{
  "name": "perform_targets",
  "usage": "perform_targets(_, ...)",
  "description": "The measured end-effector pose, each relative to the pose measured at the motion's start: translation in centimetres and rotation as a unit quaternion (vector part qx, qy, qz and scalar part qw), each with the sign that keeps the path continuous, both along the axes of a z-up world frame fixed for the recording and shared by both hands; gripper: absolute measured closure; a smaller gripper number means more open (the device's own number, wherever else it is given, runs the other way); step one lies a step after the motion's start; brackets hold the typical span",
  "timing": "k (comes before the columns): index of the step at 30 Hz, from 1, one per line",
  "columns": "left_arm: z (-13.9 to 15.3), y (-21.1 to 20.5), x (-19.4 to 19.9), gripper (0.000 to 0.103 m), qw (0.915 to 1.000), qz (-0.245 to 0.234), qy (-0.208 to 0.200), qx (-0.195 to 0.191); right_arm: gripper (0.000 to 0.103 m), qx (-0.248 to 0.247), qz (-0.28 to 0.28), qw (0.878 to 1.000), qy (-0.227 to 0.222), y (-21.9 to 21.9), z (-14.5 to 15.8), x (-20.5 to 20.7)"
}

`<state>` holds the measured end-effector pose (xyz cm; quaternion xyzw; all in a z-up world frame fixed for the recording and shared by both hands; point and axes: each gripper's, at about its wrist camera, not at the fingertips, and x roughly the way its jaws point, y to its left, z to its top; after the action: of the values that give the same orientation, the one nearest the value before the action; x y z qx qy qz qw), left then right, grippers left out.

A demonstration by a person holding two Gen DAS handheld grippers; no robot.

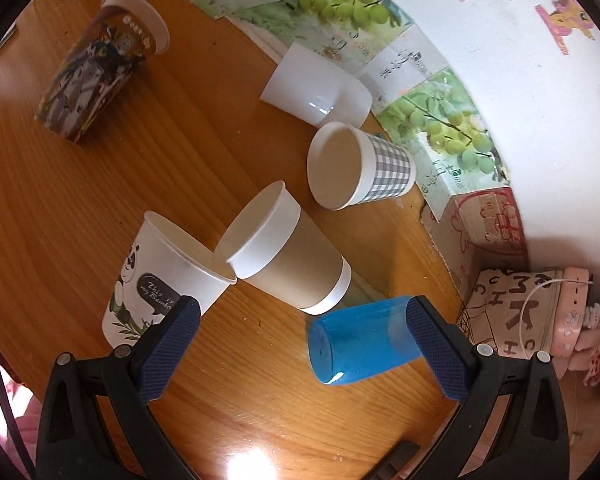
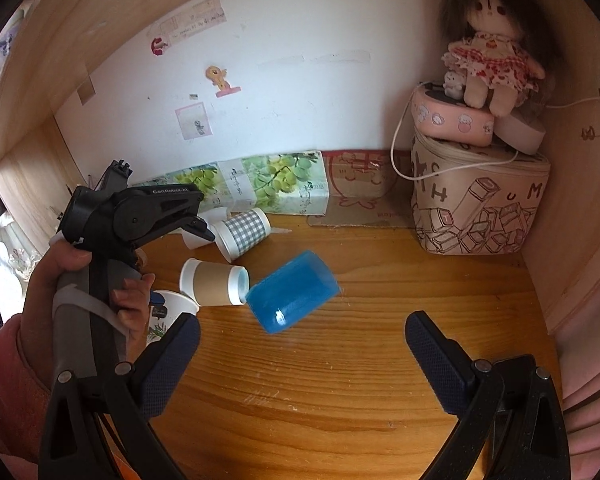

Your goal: Flip cup upright

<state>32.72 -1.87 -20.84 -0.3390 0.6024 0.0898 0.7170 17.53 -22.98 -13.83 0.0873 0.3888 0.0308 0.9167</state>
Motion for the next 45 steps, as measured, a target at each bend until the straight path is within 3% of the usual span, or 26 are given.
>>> perform_targets(20, -4.2, -0.2, 1.9, 0.001, 0.999, 0.027, 0.031, 0.017, 0.0, 0.0, -0.026, 0.999, 0.028, -1.1, -1.3, 0.2)
perform_targets(33, -5.2, -0.5, 3.1, 0.001, 0.9987, 0.022, 0.028, 0.036, 0.0, 0.01, -0.032, 0.999, 0.041, -1.7, -2.0, 0.7)
perform_targets(38, -5.5, -0.1, 3.3, 0.01, 0.999, 0.022, 0.024, 0.029, 0.0, 0.013, -0.033, 0.998, 0.043, -1.7, -2.1, 0.8)
perform_targets(45, -5.1, 0.1, 3.6, 0.011, 0.9991, 0.018, 0.002, 0.038, 0.0, 0.016, -0.034, 0.998, 0.044, -1.8, -2.3, 0.8)
